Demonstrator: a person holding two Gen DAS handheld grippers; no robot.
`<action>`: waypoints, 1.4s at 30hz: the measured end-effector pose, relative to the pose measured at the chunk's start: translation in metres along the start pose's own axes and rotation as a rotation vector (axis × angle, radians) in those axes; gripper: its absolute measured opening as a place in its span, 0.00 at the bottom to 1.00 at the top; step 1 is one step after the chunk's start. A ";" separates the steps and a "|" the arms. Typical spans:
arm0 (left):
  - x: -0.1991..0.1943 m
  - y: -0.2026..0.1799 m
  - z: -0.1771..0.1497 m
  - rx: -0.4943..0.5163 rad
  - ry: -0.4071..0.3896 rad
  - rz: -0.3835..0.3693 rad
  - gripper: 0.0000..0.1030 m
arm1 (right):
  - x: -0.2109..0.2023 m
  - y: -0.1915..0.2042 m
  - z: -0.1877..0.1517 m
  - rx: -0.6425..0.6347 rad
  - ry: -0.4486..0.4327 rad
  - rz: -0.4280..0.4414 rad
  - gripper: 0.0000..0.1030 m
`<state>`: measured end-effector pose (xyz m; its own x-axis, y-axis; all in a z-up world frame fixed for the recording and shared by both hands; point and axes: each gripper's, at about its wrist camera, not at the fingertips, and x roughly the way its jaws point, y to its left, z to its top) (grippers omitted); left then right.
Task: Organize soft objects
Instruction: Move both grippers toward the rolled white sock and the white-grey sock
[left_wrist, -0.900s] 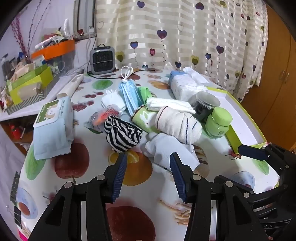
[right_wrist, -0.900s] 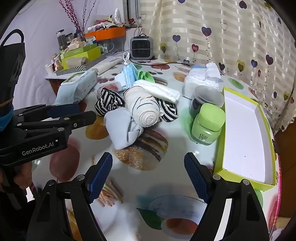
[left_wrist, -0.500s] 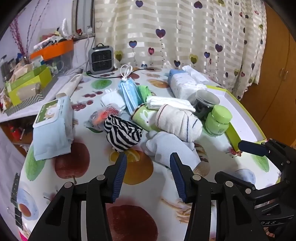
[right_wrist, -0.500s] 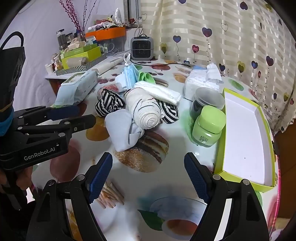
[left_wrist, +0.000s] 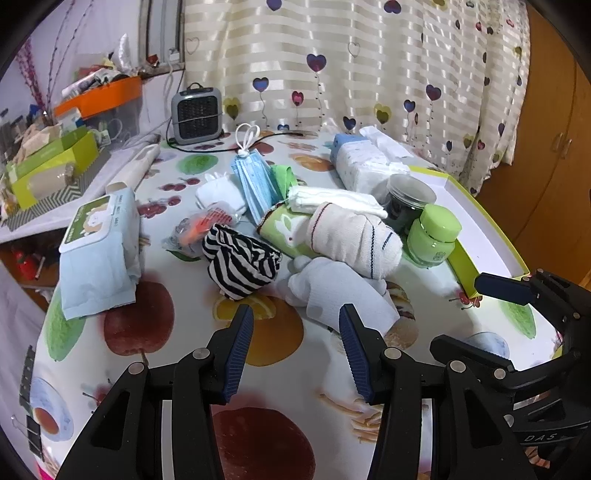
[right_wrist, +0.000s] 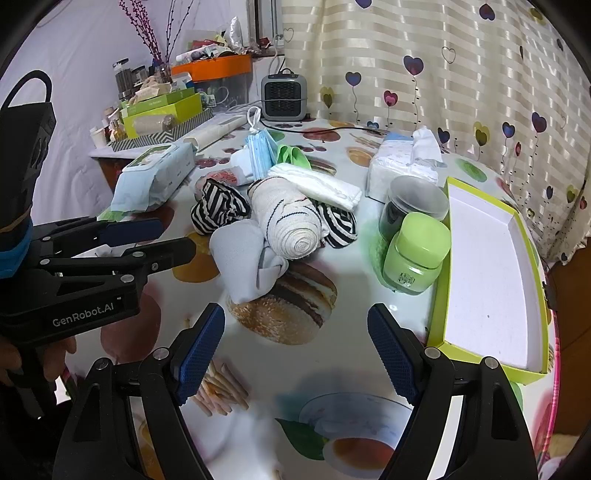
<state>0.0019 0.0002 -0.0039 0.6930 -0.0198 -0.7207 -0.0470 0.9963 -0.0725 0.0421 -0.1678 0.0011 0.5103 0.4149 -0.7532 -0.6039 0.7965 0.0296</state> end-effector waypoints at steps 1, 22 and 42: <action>0.000 0.001 0.000 -0.001 -0.002 -0.001 0.46 | 0.000 0.000 0.000 0.000 0.000 0.000 0.78; 0.006 0.003 -0.006 -0.010 0.008 0.014 0.46 | 0.001 0.000 0.002 0.002 -0.001 0.004 0.78; 0.006 0.009 -0.005 -0.026 0.006 0.004 0.46 | 0.002 0.002 0.003 0.007 -0.026 0.043 0.78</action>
<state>0.0021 0.0089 -0.0125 0.6881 -0.0162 -0.7255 -0.0689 0.9938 -0.0876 0.0439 -0.1633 0.0018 0.4996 0.4604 -0.7338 -0.6213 0.7807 0.0667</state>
